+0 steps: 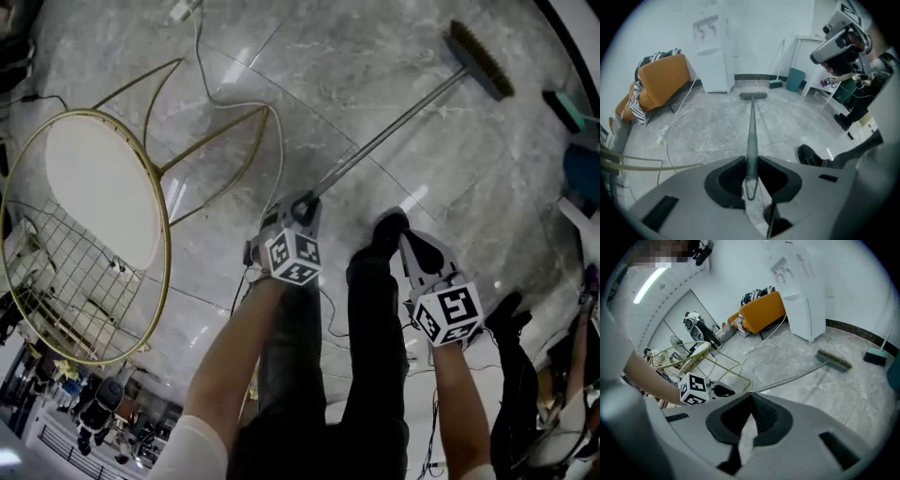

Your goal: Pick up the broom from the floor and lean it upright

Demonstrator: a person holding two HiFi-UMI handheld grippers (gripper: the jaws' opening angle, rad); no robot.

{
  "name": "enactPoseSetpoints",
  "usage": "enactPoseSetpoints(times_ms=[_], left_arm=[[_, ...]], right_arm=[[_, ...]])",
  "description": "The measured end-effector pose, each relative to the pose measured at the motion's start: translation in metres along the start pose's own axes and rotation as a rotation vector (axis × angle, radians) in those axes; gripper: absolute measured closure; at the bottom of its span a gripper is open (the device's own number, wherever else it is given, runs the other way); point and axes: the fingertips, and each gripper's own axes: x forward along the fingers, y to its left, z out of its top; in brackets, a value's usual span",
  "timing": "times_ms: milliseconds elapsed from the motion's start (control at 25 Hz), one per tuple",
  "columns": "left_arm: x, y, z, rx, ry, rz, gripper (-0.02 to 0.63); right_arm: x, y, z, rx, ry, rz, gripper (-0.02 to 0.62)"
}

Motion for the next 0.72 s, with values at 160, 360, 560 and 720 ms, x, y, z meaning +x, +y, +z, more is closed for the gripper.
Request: enactPoseSetpoints(times_ms=[160,360,560,720], left_arm=[[-0.028,0.003,0.037,-0.007,-0.014,0.006,0.528],[-0.038,0.010,0.092,0.013,-0.027,0.035,0.528],[-0.056,0.018,0.165,0.038,-0.066,0.064,0.527],[-0.077,0.021,0.224,0.058,-0.111,0.092,0.525]], right_arm=[[-0.035,0.009,0.021,0.023,-0.032,-0.008,0.595],[-0.067,-0.001,0.045,0.055,-0.082,-0.014,0.595],[-0.106,-0.018,0.075,0.101,-0.138,-0.019,0.595],[-0.142,-0.033,0.100,0.114,-0.185,-0.032,0.595]])
